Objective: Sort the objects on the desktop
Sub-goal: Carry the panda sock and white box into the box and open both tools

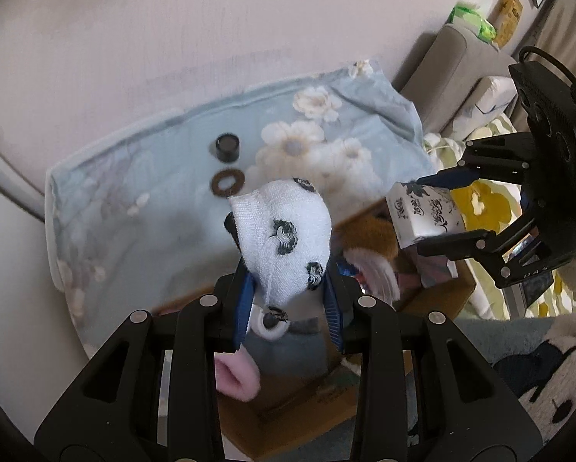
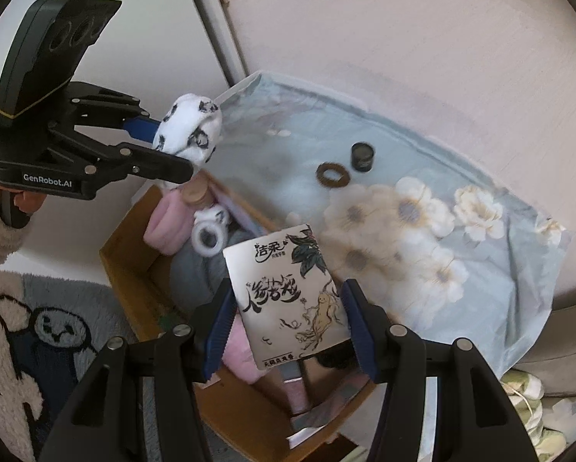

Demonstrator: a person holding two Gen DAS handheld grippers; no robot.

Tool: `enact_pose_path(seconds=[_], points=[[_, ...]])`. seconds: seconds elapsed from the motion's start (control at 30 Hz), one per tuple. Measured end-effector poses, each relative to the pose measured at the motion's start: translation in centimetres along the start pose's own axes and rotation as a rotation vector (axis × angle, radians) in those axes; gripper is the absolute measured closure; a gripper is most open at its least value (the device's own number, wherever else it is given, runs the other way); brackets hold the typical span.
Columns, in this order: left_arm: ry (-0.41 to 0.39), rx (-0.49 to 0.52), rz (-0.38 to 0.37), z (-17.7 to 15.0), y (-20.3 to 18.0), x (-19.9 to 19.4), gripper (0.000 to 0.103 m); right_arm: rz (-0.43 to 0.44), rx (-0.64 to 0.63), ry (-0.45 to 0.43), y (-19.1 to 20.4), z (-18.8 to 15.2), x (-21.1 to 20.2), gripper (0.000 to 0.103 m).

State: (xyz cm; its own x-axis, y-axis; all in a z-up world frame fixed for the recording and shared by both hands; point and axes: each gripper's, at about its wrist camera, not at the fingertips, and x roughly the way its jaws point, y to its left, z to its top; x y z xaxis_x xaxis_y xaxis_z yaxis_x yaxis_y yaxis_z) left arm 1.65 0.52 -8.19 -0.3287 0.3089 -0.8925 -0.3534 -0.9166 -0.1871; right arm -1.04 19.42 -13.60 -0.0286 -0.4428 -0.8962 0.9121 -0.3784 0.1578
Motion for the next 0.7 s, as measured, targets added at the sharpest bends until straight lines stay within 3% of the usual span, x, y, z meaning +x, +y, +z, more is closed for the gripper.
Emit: enact_pose_path(seconds=[0.23, 0.7], points=[[0.04, -0.008, -0.019, -2.5, -0.5, 1.3, 0.073, 0.015, -0.03, 0.045, 2.2, -0.7, 1.8, 0.052], [0.125, 0.031, 0.04, -6.1, -0.2, 4.4, 0.073, 0.018, -0.045, 0.115, 3.5, -1.9, 4.2, 0.052]])
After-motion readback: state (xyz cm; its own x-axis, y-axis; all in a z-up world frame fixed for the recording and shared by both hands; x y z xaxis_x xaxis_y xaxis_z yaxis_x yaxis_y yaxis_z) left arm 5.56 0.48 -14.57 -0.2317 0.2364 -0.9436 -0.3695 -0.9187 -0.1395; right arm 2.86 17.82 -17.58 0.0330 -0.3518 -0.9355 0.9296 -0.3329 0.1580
